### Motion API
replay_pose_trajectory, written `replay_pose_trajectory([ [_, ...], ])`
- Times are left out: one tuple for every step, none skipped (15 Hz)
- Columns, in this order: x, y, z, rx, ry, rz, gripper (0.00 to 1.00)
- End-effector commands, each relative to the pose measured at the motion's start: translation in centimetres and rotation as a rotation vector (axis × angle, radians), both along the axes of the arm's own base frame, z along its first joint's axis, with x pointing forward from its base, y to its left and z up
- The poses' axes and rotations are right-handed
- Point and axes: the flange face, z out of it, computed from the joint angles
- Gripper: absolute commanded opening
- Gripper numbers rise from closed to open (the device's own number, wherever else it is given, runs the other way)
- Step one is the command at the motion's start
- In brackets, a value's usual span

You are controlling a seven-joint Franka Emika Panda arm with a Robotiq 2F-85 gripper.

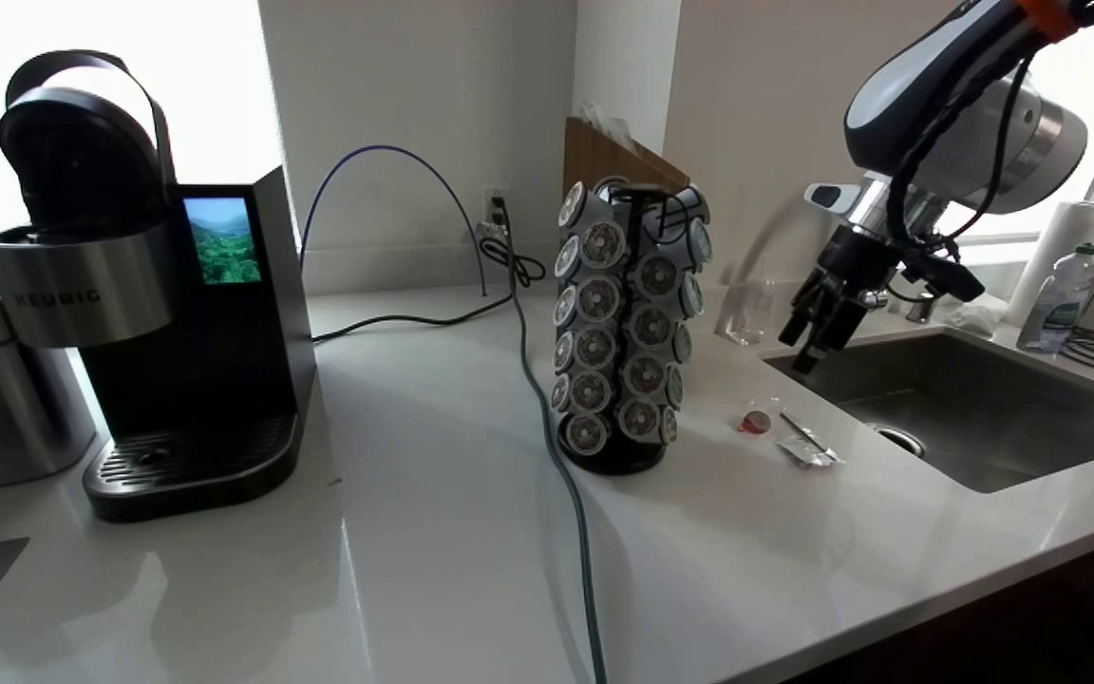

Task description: Pick up the circular object on the counter and place it on the bottom compartment of the brown shelf

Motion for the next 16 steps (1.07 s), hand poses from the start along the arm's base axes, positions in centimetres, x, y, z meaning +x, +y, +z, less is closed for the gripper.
replay_pose_trajectory([
  [1.5, -1.7, -2.9, 0.020, -0.042, 0.024, 1.00],
  [1.8, -2.2, -3.6, 0.009, -0.051, 0.013, 1.00],
  [0.8, -1.4, -2.0, 0.015, -0.019, 0.010, 1.00],
  [1.1, -1.8, -2.7, 0.009, -0.027, 0.008, 1.00],
  [1.2, -2.0, -3.2, 0.008, -0.026, 0.007, 1.00],
  [1.4, -2.1, -3.4, 0.009, -0.025, 0.008, 1.00],
  [1.5, -2.1, -3.5, 0.009, -0.025, 0.009, 1.00],
  [1.6, -2.1, -3.5, 0.009, -0.027, 0.010, 1.00],
  [1.7, -2.1, -3.4, 0.009, -0.029, 0.010, 1.00],
  [2.0, -2.2, -3.7, 0.010, -0.028, 0.002, 1.00],
  [2.6, -2.4, -4.5, 0.012, -0.030, -0.004, 1.00],
  [2.8, -2.5, -4.9, 0.029, -0.025, -0.003, 1.00],
  [3.1, -2.8, -5.6, 0.028, -0.025, -0.014, 1.00],
  [3.3, -2.9, -5.9, 0.032, -0.022, -0.022, 1.00],
  [3.5, -3.1, -6.5, 0.040, -0.014, -0.030, 1.00],
  [3.8, -3.3, -7.1, 0.042, -0.010, -0.032, 1.00],
])
